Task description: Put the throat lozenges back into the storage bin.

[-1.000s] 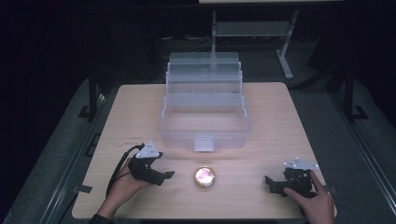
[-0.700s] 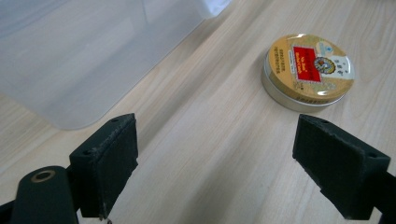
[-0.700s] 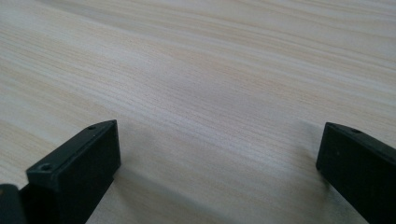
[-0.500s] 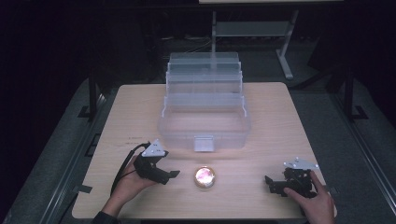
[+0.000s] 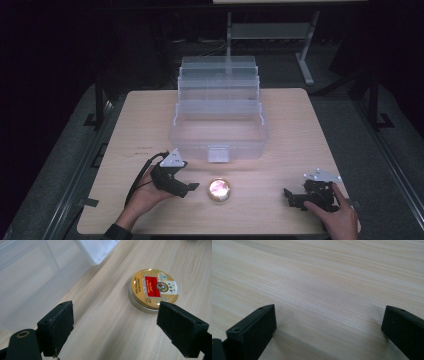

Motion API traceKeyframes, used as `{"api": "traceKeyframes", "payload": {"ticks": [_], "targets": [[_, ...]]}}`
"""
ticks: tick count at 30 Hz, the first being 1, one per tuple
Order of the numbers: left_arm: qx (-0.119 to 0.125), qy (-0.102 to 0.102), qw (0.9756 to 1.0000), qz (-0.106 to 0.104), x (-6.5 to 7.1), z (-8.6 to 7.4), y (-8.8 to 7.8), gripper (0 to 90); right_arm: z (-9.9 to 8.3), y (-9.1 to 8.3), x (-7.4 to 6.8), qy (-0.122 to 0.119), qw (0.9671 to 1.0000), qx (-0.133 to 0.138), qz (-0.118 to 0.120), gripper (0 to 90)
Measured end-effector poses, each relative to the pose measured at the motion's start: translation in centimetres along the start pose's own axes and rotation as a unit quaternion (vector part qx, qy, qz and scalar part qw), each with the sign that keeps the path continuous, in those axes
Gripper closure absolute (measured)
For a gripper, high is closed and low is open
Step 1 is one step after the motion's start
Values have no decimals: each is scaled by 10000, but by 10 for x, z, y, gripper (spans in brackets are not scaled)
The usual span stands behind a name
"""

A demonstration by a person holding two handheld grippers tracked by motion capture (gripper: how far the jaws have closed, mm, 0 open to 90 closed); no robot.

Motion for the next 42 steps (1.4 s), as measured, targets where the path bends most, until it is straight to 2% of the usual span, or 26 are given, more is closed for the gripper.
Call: {"api": "traceKeyframes", "payload": {"ticks": [16,42], "targets": [[2,115,9998,-186,9,13,13,135,0,0,0,-2,10000,0,1,0],[-77,282,9982,-520,25,25,38,135,0,0,0,0,10000,-3,0,0]]}}
Point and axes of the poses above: each handheld gripper's, and its own axes: y roughly forward along the jaws, z roughly out of its top, x roughly to its right, the point moved 5 cm from there along y, roughly forward along the jaws, and after that the axes turned 11 degrees about x, right-handed, at the moved point
